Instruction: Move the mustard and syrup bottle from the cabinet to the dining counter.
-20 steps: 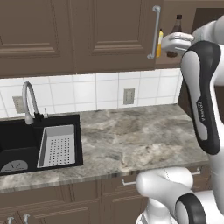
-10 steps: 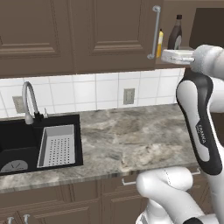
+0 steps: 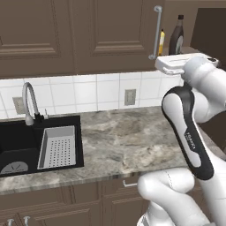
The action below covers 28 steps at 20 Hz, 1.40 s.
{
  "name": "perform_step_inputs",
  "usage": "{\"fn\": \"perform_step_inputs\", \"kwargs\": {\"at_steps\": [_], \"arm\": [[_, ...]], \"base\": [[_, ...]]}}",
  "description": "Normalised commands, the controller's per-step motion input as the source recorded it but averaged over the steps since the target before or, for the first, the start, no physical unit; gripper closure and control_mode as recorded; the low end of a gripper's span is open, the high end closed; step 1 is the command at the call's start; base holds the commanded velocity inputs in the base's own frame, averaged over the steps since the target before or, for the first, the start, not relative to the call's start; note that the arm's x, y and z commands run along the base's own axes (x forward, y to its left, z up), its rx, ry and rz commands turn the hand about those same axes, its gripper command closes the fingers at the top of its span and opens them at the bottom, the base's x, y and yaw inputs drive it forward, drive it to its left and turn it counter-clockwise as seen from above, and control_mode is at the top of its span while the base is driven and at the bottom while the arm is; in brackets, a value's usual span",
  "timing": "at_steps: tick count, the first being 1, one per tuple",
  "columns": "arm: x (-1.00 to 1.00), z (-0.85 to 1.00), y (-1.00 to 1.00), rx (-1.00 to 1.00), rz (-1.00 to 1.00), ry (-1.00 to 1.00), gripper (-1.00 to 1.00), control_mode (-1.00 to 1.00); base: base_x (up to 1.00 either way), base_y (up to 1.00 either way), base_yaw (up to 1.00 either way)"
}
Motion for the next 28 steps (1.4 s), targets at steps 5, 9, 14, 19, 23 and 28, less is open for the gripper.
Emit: {"fn": "perform_step_inputs", "kwargs": {"at_steps": [5,9,14,19,23,28], "arm": [[0.38,0.09,0.02,-0.02,0.0,-0.14,-1.0,-1.0],[0.44,0.13,0.0,-0.02,-0.01,-0.1,-1.0,-1.0],[0.37,0.06,0.0,-0.02,-0.02,-0.08,-1.0,-1.0],[0.23,0.04,-0.03,-0.01,-0.03,-0.07,-1.0,-1.0],[0.08,0.14,-0.19,0.0,-0.06,-0.07,-1.0,-1.0],[0.09,0.12,-0.18,0.0,-0.06,-0.03,-1.0,-1.0]], "base": [[0.0,0.0,0.0],[0.0,0.0,0.0],[0.0,0.0,0.0],[0.0,0.0,0.0],[0.0,0.0,0.0],[0.0,0.0,0.0]]}}
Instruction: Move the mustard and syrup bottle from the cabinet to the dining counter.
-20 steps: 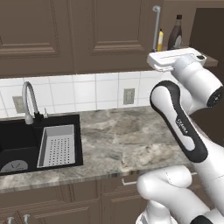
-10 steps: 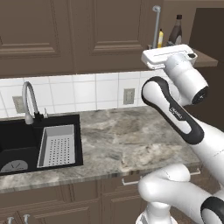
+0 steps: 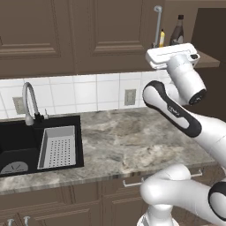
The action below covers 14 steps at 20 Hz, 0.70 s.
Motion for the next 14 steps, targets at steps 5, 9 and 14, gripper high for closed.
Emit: {"fn": "perform_step_inputs", "kwargs": {"at_steps": [5,9,14], "arm": [[0.27,0.0,0.01,0.0,-0.02,0.0,-1.0,-1.0],[0.37,0.0,0.08,0.0,0.0,0.0,-1.0,-1.0],[0.43,0.0,0.05,0.0,-0.02,0.0,-1.0,-1.0]], "base": [[0.0,0.0,0.0],[0.0,0.0,0.0],[0.0,0.0,0.0]]}}
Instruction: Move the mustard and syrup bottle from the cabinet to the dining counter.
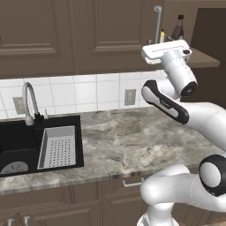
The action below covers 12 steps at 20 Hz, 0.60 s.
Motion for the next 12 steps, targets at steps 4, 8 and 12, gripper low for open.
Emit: {"fn": "perform_step_inputs", "kwargs": {"at_steps": [4,8,12], "arm": [[0.38,0.0,0.04,0.0,-0.06,0.01,-1.0,-1.0],[0.28,0.0,0.1,0.0,-0.08,0.02,-1.0,-1.0],[0.29,0.0,0.28,0.0,-0.09,0.04,-1.0,-1.0]], "base": [[0.0,0.0,0.0],[0.0,0.0,0.0],[0.0,0.0,0.0]]}}
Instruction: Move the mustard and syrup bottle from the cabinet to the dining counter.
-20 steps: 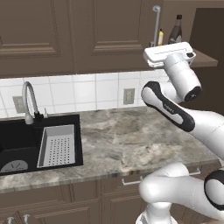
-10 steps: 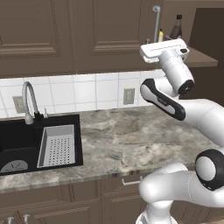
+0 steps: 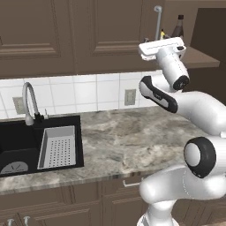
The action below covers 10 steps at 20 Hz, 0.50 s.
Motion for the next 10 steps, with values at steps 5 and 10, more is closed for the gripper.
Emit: {"fn": "perform_step_inputs", "kwargs": {"at_steps": [5,10], "arm": [[0.35,0.0,0.37,0.0,-0.08,0.06,-1.0,-1.0],[0.34,0.0,0.56,0.0,-0.07,0.1,1.0,-1.0]], "base": [[0.0,0.0,0.0],[0.0,0.0,0.0]]}}
